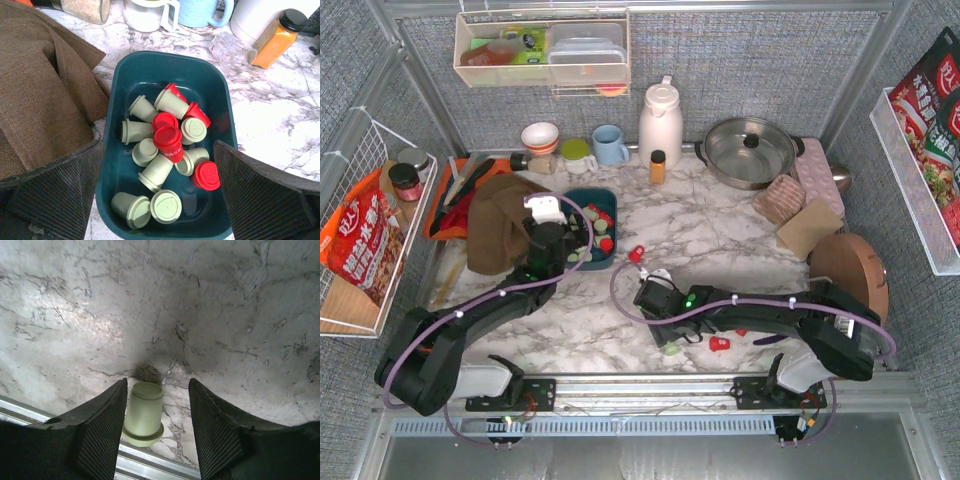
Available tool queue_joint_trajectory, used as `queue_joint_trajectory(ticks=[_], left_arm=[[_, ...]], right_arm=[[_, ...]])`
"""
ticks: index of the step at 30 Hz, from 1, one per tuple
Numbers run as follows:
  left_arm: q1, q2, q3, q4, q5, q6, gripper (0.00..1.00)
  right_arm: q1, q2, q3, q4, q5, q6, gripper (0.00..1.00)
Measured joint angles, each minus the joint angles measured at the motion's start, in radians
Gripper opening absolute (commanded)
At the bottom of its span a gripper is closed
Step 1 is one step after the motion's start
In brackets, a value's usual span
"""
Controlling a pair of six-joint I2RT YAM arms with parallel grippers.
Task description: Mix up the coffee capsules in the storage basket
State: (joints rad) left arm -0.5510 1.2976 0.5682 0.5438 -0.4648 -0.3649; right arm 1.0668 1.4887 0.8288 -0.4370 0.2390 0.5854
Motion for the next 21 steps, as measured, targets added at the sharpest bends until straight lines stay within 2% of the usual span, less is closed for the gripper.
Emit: queue_joint_trajectory(ticks=[5,8,10,17,21], left_arm=[[0.000,0.000,0.001,-0.018,0.001,0.002,0.99],[0.000,0.000,0.002,-0.030,0.003,0.012,0.99],[0.000,-0.001,0.002,-0.038,0.004,0.017,0.99],[0.000,-0.003,0.002,-0.043,0.035,0.035,0.99],[-0.002,0.004,-0.013,0.016,0.152,0.101,0.99]], right_arm=[[0.019,0.014,-0.015,-0.024,0.006,0.022,0.50],[0.022,0.022,-0.019,-0.031,0.006,0.029,0.34],[0.023,0.023,-0.018,-0.030,0.006,0.035,0.30],[0.022,0.018,-0.015,-0.033,-0.002,0.039,0.28],[-0.015,-0.013,0.021,-0.040,-0.005,0.021,0.27]])
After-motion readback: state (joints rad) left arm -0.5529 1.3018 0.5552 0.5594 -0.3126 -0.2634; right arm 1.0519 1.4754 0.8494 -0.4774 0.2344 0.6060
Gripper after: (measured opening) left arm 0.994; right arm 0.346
